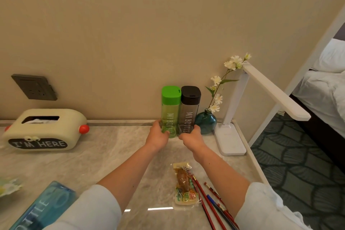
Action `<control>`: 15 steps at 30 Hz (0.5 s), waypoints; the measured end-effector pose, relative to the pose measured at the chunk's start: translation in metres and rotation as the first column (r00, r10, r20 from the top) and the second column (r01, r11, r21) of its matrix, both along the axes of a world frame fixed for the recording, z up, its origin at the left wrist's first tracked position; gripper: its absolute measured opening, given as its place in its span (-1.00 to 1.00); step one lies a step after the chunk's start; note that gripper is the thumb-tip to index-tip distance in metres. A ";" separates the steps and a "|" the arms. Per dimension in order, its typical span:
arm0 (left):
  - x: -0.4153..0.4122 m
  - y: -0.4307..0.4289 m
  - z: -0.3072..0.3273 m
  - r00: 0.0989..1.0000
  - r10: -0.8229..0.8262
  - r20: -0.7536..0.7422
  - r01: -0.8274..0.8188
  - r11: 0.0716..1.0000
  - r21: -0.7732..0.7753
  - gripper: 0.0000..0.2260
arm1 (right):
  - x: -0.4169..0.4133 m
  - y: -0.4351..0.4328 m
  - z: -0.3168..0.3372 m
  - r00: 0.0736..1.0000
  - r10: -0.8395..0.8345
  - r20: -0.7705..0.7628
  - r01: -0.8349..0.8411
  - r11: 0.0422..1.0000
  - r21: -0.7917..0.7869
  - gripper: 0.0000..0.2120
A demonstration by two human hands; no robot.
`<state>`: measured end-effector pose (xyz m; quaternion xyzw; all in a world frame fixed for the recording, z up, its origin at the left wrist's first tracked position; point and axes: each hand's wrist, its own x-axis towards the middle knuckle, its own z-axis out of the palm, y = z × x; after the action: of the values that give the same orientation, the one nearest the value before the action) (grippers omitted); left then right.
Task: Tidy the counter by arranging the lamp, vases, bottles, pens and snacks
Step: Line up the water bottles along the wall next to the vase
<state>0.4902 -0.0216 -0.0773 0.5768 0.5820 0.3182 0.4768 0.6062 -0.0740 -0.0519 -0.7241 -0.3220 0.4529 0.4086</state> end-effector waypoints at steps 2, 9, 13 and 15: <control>0.000 0.000 0.000 1.000 0.005 0.000 -0.005 1.000 -0.003 -0.57 | -0.001 0.001 0.000 1.000 -0.016 -0.012 0.015 1.000 -0.007 -0.38; -0.008 -0.007 0.005 0.998 0.005 -0.070 -0.006 1.000 -0.011 -0.48 | -0.009 -0.002 -0.003 0.991 -0.084 -0.105 0.083 0.996 -0.017 -0.24; -0.027 -0.021 0.014 0.996 0.022 -0.088 -0.022 1.000 -0.003 -0.43 | -0.022 -0.012 0.004 0.984 -0.112 -0.141 0.118 0.993 0.032 -0.47; -0.040 -0.033 0.019 0.996 0.063 -0.064 -0.061 0.998 0.023 -0.53 | -0.033 -0.020 0.013 0.984 -0.051 -0.172 0.062 0.996 0.062 -0.54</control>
<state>0.4505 -0.0550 -0.0586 0.5734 0.6114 0.3201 0.4417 0.5732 -0.0942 -0.0394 -0.6775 -0.2803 0.4902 0.4713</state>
